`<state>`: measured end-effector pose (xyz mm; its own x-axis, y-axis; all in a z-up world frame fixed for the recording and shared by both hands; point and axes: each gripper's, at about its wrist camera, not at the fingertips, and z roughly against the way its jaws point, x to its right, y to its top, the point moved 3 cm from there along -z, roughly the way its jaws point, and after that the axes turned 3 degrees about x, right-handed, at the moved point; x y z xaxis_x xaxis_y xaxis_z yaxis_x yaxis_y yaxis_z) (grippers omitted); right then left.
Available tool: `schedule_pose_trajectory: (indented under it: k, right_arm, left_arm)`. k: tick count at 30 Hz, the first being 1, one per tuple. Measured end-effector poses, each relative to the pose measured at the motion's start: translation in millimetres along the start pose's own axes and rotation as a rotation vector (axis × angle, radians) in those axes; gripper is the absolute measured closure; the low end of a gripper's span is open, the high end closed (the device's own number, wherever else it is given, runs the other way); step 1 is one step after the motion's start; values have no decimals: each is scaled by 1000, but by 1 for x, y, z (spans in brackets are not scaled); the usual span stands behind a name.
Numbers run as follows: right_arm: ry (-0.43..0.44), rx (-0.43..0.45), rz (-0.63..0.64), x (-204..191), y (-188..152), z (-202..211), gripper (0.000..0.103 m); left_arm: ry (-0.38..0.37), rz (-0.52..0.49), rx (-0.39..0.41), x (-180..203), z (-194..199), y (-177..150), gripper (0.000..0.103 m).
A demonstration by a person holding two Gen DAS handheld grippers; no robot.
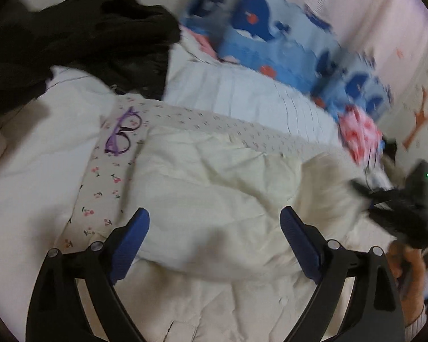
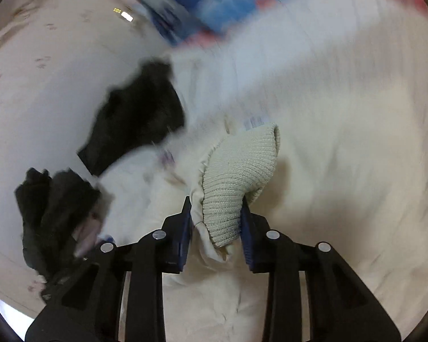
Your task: Fold large clothes
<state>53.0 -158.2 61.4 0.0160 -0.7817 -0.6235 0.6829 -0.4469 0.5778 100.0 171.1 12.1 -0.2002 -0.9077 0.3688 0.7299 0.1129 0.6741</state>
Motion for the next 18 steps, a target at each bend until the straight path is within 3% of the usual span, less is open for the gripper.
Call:
schedule_pose_trajectory:
  k: [3,5,7,10,11,13,16,18]
  right_arm:
    - [-20,152,28,-1,40,43,74]
    - [-67,186,28,17,52,52,74]
    - [-155,144,30,50,45,42,74]
    - [-267,-2,14,101,12,7,74]
    - [-313,-69,1,125,-7,-9,74]
    - [-309,-131,-51,153,-27,-21,71]
    - [-259,-105,-102,156,-30,-5,65]
    - [-280,-33,-52,135,-23,16,59]
  left_arm:
    - [-34,110,36,-11,-1,4,9]
    - [-34,147,48,-12,-9,4,8]
    - [-23,146,38,-9,-20,1,8]
    - [27,106,-3,-2,-45,-5,8]
    - [55,87,-23,-2,-54,-8,8]
    - [159,15,-104,-5,-82,-19,7]
    - [239,-72,-178,-9,-105,-34,7]
    - [232,-40,-167,-8,-96,-28,7]
